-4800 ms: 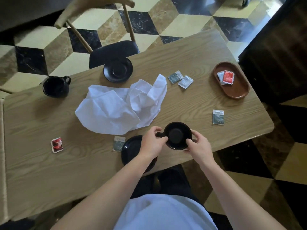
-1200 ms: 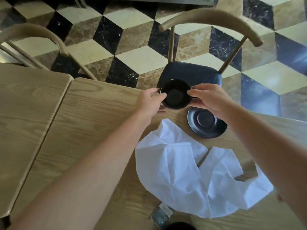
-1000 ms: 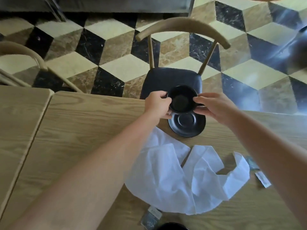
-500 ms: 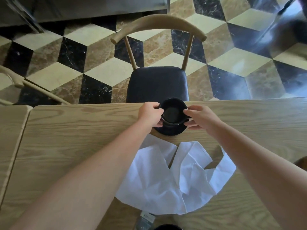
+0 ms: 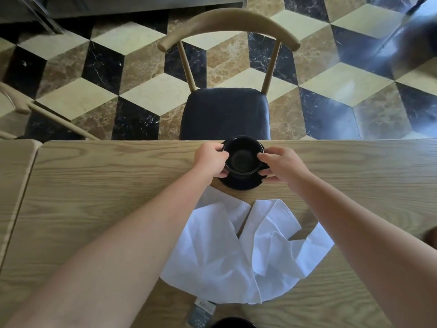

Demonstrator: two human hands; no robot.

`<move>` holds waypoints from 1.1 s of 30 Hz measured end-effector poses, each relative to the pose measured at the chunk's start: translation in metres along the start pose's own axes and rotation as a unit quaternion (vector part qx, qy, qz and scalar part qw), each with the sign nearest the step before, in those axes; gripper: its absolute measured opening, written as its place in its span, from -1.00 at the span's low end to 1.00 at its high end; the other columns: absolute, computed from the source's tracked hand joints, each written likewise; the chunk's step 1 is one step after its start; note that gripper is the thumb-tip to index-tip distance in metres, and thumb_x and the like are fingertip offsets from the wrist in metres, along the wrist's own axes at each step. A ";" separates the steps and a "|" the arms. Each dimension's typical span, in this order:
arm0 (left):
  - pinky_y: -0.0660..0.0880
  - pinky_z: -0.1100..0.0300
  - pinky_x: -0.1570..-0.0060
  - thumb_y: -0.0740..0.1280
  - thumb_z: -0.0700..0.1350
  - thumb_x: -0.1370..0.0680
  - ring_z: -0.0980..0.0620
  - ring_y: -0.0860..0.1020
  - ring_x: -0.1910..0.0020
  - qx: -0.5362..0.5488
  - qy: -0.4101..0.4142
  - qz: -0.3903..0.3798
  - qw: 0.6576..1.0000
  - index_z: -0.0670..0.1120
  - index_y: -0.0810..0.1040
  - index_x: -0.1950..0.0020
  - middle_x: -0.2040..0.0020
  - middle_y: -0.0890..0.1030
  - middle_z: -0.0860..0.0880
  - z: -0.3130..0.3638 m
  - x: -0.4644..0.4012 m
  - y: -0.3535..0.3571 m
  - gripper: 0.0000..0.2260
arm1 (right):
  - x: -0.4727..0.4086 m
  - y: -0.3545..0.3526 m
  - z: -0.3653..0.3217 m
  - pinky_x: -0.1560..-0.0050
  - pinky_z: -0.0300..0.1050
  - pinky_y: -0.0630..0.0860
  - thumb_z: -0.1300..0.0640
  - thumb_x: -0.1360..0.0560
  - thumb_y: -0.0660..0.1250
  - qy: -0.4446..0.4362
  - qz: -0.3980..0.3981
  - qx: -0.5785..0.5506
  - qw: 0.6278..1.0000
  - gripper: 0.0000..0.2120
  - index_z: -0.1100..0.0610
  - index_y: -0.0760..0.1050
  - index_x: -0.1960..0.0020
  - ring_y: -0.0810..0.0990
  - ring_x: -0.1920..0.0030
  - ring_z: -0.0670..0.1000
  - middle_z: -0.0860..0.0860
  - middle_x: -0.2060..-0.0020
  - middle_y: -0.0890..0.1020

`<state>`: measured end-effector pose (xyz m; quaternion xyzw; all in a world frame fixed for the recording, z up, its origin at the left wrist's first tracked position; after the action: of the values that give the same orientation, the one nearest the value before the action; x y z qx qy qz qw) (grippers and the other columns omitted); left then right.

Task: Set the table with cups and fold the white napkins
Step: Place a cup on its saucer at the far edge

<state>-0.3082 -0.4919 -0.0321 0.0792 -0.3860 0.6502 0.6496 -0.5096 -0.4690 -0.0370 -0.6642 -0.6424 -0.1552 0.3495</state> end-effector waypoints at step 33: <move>0.58 0.15 0.21 0.32 -0.10 -0.58 0.11 0.69 0.22 0.123 0.032 0.123 0.984 0.21 0.60 0.07 0.21 0.71 0.06 -0.152 0.226 -0.088 -0.82 | 0.193 0.089 0.030 0.19 -0.39 0.49 0.27 -0.51 0.37 -0.260 0.133 0.009 0.956 -0.87 0.07 0.55 0.00 0.61 0.11 -0.13 -0.15 -0.01 0.49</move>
<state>-0.2000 -0.2353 0.0353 0.0904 -0.2888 0.7697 0.5621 -0.4066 -0.2992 0.0449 -0.7579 -0.6180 0.0768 0.1943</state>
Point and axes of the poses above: each hand's wrist, its own x-axis away from the middle knuckle, its own y-axis out of the palm, z = x × y, the point moved 5 cm from there along -x, towards the middle knuckle
